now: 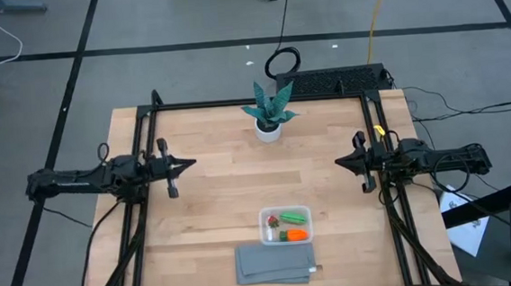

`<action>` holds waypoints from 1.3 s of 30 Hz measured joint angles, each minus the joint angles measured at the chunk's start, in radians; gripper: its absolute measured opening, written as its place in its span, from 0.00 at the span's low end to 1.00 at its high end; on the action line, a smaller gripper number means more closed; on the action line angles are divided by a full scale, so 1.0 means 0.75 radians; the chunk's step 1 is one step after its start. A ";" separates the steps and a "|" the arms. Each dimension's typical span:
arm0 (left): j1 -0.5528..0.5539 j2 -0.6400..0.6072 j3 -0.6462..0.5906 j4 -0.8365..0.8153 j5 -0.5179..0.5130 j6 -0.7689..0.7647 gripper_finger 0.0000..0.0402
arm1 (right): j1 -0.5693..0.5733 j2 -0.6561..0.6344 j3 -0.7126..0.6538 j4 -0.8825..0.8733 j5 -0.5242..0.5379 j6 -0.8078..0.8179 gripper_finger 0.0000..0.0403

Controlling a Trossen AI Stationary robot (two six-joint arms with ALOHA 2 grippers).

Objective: Pick and placing Produce into tupperware
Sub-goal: Return to Home Position

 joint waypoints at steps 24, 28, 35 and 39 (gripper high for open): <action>-0.117 -0.270 0.001 -0.327 -0.012 -0.053 0.00 | 0.001 -0.017 0.000 -0.045 -0.026 0.052 0.00; -0.118 -0.270 -0.016 -0.325 -0.012 -0.084 0.00 | 0.001 -0.017 0.000 -0.046 -0.026 0.052 0.00; -0.118 -0.270 -0.034 -0.322 -0.011 -0.113 0.00 | 0.001 -0.017 0.000 -0.046 -0.026 0.052 0.00; -0.118 -0.270 -0.034 -0.310 -0.011 -0.109 0.00 | 0.001 -0.017 -0.001 -0.051 -0.026 0.052 0.00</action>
